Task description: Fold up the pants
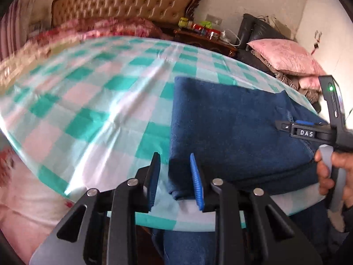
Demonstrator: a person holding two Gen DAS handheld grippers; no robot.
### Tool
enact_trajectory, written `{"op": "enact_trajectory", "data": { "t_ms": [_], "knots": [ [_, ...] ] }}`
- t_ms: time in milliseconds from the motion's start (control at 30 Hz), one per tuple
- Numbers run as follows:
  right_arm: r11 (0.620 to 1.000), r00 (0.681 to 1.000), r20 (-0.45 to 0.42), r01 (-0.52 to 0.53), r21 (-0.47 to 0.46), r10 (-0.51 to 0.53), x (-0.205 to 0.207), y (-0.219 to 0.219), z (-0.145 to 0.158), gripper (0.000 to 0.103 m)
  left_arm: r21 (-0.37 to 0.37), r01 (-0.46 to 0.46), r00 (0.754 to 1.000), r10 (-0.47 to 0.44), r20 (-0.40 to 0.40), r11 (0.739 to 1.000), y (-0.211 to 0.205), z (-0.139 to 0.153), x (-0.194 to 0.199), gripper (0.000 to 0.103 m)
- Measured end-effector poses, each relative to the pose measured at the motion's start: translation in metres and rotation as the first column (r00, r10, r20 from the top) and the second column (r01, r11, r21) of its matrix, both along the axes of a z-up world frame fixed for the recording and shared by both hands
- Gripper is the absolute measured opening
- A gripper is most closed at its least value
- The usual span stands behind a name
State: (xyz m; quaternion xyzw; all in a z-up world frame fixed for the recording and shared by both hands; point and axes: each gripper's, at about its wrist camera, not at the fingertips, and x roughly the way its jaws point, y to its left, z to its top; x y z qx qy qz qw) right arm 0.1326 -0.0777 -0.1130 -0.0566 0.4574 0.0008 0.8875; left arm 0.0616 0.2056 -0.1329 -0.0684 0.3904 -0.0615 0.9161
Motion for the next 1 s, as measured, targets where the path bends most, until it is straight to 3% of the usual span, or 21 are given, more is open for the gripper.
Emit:
{"op": "enact_trajectory", "data": {
  "t_ms": [133, 233, 333, 433, 567, 733, 833, 900, 1000],
  "knots": [
    [0.997, 0.997, 0.07, 0.021, -0.078, -0.015, -0.027, -0.01, 0.009, 0.082, 0.029, 0.05, 0.998, -0.051, 0.043, 0.998, -0.016, 0.015, 0.001, 0.028],
    [0.993, 0.998, 0.031, 0.049, -0.106, -0.046, -0.03, -0.026, 0.001, 0.082, 0.043, 0.025, 1.0, -0.026, 0.015, 0.999, -0.018, 0.011, 0.006, 0.028],
    [0.997, 0.999, 0.005, 0.032, -0.075, -0.032, -0.033, -0.04, -0.001, 0.082, 0.036, -0.015, 1.0, 0.016, -0.006, 0.999, -0.01, 0.009, 0.006, 0.028],
    [0.993, 0.999, 0.02, 0.044, -0.111, -0.042, -0.035, -0.041, 0.007, 0.082, 0.054, -0.028, 0.999, 0.029, -0.026, 0.998, -0.005, 0.006, 0.005, 0.028],
    [0.999, 0.997, 0.06, 0.048, -0.003, -0.047, -0.039, -0.046, 0.023, 0.082, 0.048, -0.028, 1.0, 0.028, 0.005, 0.998, -0.007, 0.015, 0.004, 0.028],
    [1.0, 1.0, 0.026, 0.006, -0.025, -0.005, -0.038, -0.033, 0.014, 0.068, 0.053, -0.009, 1.0, 0.009, 0.006, 0.999, -0.02, 0.02, 0.014, 0.028],
    [0.998, 1.0, -0.024, -0.007, -0.069, 0.005, -0.035, -0.031, -0.003, 0.067, -0.003, -0.074, 0.996, 0.074, -0.045, 0.997, -0.002, 0.011, 0.014, 0.028],
    [0.999, 1.0, -0.027, -0.006, -0.042, 0.005, -0.034, -0.034, -0.002, 0.067, -0.024, -0.1, 0.993, 0.098, -0.069, 0.995, 0.01, 0.004, 0.011, 0.028],
    [0.999, 1.0, -0.017, 0.016, -0.037, -0.016, -0.031, -0.033, 0.013, 0.067, -0.129, -0.104, 0.991, 0.092, -0.096, 0.986, 0.022, -0.005, 0.004, 0.028]
  ]
}}
